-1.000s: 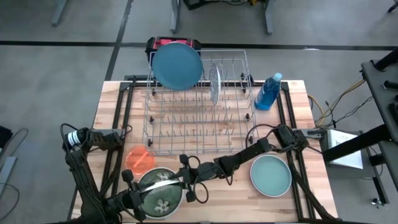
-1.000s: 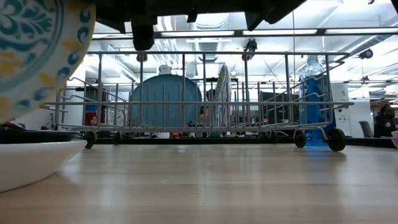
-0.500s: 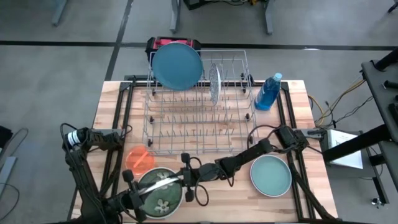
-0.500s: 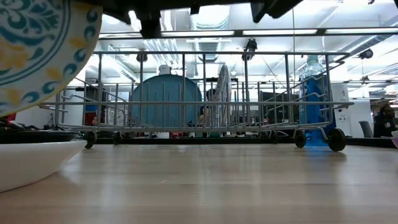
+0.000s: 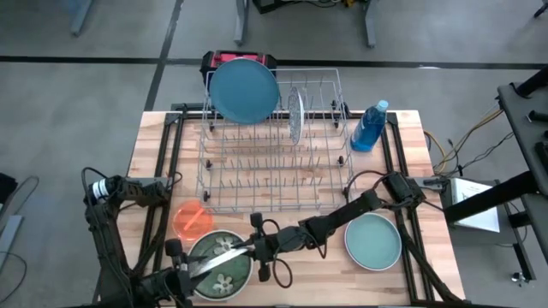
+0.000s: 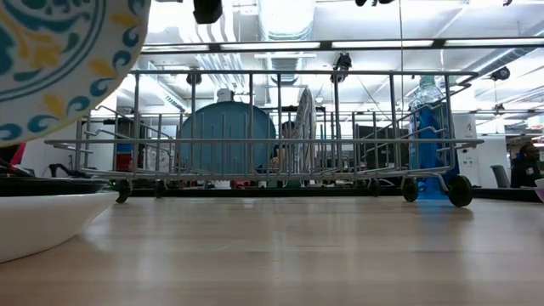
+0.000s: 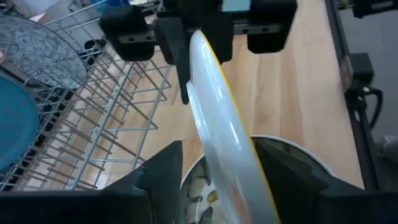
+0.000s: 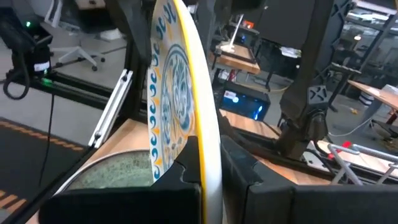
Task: Sort dishes
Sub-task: Put the white-orange patterned plate in the dish rack
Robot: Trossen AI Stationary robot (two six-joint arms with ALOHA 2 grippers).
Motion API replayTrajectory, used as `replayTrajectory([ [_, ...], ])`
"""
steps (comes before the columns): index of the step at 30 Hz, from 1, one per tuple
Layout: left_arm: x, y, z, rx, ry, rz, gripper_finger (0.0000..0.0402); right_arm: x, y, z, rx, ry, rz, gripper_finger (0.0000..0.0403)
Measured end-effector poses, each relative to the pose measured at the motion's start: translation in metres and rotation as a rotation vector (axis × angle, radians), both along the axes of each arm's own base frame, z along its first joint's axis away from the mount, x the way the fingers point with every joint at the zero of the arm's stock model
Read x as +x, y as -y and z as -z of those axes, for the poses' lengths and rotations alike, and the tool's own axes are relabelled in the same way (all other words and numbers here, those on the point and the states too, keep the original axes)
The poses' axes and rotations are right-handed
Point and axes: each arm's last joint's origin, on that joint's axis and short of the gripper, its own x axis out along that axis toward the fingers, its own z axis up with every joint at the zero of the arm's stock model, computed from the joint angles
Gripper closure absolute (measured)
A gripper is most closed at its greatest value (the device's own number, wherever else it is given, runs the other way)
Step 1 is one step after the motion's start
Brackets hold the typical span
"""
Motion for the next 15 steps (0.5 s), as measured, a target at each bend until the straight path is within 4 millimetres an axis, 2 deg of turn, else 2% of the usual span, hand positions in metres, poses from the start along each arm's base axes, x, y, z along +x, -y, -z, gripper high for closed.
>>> replayTrajectory([
  [10, -0.017, 0.004, -0.012, 0.007, -0.022, 0.046, 0.0195, -0.007, 0.003, -0.015, 0.001, -0.054, 0.02, 0.0395],
  [15, -0.025, 0.007, -0.022, 0.005, -0.011, 0.074, 0.0195, -0.013, 0.006, -0.032, 0.034, -0.082, -0.063, 0.0395],
])
